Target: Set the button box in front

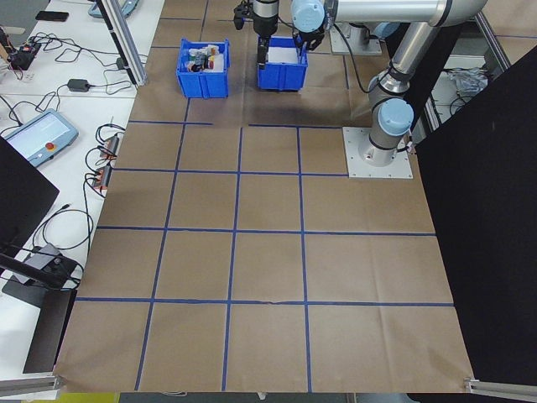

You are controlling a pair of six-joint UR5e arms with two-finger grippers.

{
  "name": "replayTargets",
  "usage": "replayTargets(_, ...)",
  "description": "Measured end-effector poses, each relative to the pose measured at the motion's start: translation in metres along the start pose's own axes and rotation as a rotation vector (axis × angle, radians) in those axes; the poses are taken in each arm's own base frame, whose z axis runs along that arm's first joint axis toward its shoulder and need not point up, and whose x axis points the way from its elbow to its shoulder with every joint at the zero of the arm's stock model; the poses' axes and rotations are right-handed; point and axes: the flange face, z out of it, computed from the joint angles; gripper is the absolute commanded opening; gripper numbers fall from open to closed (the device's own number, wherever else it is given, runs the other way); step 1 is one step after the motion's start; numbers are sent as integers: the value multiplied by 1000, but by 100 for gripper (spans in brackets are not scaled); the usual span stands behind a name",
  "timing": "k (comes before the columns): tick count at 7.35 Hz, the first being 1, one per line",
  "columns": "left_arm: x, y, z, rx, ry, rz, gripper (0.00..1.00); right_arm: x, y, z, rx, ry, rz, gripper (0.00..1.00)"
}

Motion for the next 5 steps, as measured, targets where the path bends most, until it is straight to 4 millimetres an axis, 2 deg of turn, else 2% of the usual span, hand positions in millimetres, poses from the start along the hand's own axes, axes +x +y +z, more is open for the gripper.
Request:
replayTargets(1, -4, 6, -3, -7, -16, 1, 100, -2, -9, 4, -2, -8, 6, 7)
replayTargets(2, -12, 10, -4, -12, -27, 4, 100, -5, -15, 8, -6, -16, 13, 28)
replayTargets(3, -22, 14, -2, -17, -30, 3, 100, -6, -18, 10, -9, -21, 27, 99)
replayTargets(5, -32, 23, 4, -21, -31, -1, 100, -7, -19, 10, -10, -24, 44, 100)
